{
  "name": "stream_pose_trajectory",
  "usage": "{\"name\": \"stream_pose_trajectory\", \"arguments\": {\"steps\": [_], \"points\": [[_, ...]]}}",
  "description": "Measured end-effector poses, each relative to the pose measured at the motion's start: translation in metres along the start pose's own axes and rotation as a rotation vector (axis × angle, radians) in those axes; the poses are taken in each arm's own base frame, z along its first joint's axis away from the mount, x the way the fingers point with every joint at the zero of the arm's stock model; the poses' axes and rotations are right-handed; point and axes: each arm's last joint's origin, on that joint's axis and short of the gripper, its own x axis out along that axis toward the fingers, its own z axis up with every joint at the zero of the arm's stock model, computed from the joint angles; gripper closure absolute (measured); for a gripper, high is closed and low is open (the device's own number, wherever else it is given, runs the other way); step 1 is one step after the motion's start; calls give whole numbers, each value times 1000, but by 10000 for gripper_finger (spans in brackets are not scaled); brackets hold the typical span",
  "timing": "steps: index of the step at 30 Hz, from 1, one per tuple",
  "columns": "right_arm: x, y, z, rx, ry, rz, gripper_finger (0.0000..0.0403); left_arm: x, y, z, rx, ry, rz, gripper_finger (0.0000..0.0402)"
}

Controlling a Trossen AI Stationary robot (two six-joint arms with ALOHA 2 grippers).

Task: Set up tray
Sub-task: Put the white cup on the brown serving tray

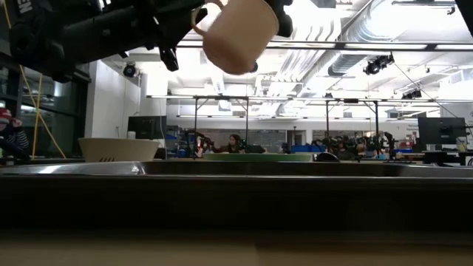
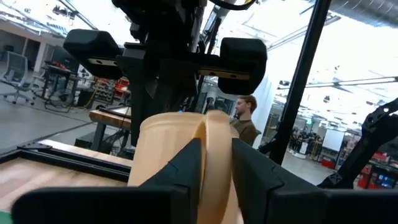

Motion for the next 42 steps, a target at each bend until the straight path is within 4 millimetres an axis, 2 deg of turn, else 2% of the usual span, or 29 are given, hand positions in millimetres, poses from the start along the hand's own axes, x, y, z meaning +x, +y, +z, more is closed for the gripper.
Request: {"name": "stream_pose_trajectory", "arguments": {"steps": [9,12,16,23,30,42], "points": [[0,-1,0,-2,-1,-16,402,0,0,0,54,0,3,166],[0,-1,-1,2,6,-18,402,-1,0,0,83,1,4,142],[0,-2,-3,16,24,-26,402,-14,2,4,86,-17,75,120],[4,-1,0,36,20,-10,402,-51,2,16,76,-57,150,104],[28,2,10,44,23,55,402,-85,2,20,70,-68,149,103],[74,7,27,79,-2,142,403,-90,3,18,33,-12,170,103]]}}
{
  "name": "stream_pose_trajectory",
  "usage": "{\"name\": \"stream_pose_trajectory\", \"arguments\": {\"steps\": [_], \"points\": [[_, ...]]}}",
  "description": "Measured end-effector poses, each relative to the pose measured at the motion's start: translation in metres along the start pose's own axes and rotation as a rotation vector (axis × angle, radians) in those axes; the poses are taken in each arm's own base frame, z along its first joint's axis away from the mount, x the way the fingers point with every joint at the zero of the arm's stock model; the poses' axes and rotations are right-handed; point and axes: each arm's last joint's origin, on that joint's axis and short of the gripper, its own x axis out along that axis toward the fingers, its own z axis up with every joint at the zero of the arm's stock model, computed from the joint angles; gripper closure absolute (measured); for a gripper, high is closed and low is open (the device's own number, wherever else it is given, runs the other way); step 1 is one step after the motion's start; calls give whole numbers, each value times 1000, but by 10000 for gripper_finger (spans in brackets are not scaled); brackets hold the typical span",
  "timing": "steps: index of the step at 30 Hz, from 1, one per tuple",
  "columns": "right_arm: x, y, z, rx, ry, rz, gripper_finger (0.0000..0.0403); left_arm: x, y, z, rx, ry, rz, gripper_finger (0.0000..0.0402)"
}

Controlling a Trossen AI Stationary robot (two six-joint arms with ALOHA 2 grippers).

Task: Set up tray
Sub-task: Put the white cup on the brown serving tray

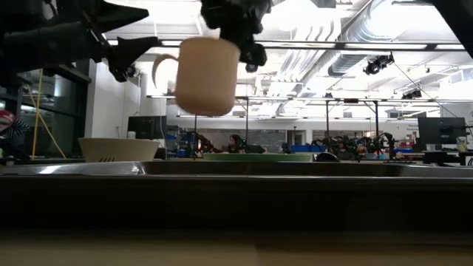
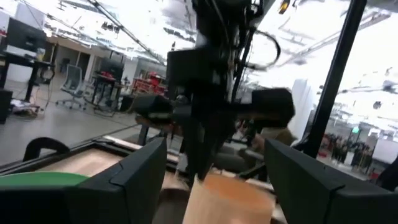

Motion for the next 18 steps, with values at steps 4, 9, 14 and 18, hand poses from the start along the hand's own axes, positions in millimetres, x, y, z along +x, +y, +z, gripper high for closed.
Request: {"name": "stream_pose_trajectory", "arguments": {"steps": [4,9,14,18], "points": [[15,-1,4,16,-3,15,403,0,1,-3,1,27,7,103],[24,1,8,8,-42,24,403,0,1,-3,11,33,12,103],[31,1,8,17,-44,-7,403,-1,2,-1,11,9,51,103],[43,0,10,18,-53,-19,403,-2,1,4,40,-28,63,103]]}}
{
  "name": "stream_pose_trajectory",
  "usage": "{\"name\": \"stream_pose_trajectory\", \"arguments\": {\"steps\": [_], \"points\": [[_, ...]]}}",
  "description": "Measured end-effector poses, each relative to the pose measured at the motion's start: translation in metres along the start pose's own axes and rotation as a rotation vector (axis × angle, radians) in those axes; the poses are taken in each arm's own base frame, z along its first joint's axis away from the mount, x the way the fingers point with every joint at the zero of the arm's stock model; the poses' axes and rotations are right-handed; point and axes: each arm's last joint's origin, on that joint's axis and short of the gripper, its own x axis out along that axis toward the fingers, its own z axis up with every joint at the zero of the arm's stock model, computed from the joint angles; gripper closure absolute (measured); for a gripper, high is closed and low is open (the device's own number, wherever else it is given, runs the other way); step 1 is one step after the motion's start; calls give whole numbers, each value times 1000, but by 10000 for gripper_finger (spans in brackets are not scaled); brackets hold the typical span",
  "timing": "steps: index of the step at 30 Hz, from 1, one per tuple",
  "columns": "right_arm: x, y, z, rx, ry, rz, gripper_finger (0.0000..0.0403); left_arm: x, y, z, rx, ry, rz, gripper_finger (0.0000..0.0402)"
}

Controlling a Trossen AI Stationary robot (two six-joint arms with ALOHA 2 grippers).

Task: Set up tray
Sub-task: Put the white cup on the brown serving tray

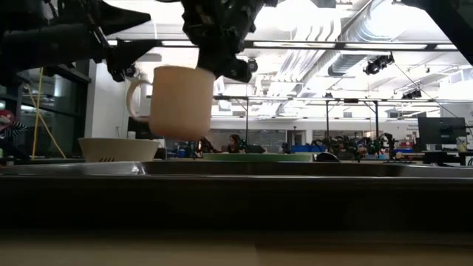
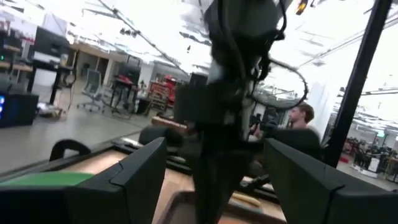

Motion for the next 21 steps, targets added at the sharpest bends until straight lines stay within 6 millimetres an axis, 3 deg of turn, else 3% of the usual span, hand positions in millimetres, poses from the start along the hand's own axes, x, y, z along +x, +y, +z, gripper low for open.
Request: {"name": "stream_pose_trajectory", "arguments": {"steps": [5,13,21], "points": [[13,-3,0,-16,0,-31,403,-2,-1,8,38,-51,-9,103],[11,-14,6,-22,-39,-95,403,-5,-2,17,70,-107,-15,103],[31,-24,9,-15,-32,-84,403,-6,-3,21,76,-128,-21,103]]}}
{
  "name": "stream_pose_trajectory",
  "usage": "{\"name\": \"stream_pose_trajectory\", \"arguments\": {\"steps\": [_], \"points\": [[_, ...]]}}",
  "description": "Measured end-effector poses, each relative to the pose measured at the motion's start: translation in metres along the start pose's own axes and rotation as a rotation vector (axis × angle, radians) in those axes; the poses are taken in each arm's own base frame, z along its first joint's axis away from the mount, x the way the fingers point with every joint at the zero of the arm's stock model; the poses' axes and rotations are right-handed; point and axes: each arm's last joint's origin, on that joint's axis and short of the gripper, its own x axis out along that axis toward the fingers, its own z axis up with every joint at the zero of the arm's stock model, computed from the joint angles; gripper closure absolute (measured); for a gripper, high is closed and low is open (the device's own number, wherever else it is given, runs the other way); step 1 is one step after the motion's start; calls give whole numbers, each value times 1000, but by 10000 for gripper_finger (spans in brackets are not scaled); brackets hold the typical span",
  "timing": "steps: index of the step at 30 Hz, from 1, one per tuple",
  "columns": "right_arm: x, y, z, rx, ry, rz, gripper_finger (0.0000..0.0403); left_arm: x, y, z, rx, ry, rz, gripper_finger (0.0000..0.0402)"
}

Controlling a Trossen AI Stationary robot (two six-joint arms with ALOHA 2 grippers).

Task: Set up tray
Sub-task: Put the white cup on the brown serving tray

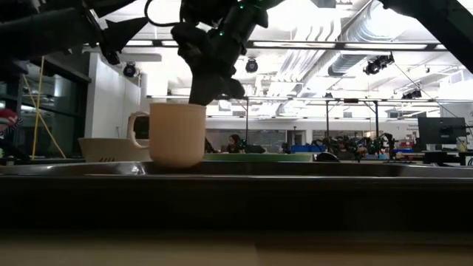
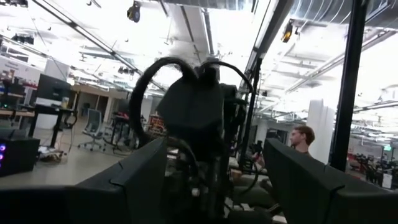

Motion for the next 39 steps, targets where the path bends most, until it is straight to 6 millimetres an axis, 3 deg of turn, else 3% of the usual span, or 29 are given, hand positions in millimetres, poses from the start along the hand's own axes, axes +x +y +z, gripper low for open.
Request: {"name": "stream_pose_trajectory", "arguments": {"steps": [8,39], "points": [[14,-4,-1,5,21,11,403,-1,0,3,11,-14,-2,103],[13,-16,5,-17,7,49,402,-1,0,5,26,-25,-3,103]]}}
